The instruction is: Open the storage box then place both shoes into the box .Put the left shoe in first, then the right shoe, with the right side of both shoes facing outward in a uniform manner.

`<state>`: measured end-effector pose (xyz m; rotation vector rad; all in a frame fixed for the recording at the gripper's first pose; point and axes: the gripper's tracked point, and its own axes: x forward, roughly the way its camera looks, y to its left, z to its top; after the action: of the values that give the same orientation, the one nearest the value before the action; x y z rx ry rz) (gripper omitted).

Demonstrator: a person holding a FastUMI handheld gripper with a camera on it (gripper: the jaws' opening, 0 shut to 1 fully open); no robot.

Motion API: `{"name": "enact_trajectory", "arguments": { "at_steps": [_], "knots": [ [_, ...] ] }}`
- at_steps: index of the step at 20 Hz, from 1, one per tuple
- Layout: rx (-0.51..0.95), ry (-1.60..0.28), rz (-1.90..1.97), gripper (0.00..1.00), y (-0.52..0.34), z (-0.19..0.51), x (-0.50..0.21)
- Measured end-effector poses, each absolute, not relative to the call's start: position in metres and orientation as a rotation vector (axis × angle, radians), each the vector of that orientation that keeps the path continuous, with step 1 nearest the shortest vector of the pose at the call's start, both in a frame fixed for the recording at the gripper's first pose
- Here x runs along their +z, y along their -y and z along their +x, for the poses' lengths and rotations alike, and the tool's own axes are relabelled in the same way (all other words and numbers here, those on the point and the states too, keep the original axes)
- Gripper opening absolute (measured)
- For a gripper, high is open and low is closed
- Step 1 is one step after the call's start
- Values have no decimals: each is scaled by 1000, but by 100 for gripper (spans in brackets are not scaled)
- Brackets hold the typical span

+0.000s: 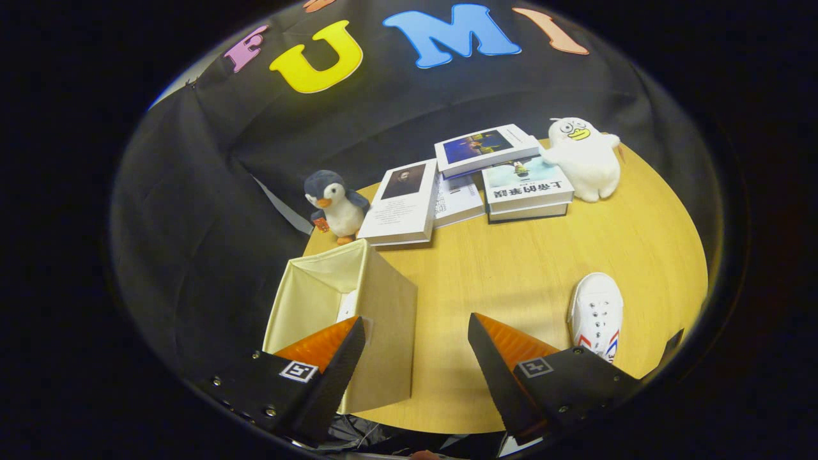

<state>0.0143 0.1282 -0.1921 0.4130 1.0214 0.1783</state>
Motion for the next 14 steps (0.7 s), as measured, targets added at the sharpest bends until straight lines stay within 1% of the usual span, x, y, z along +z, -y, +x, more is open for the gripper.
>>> {"name": "enact_trajectory", "arguments": {
  "at_steps": [7,14],
  "knots": [
    [81,-1038,436,97,-54,-4,-208],
    [17,-1071,426,98,4,-25,-228]
  ]
}}
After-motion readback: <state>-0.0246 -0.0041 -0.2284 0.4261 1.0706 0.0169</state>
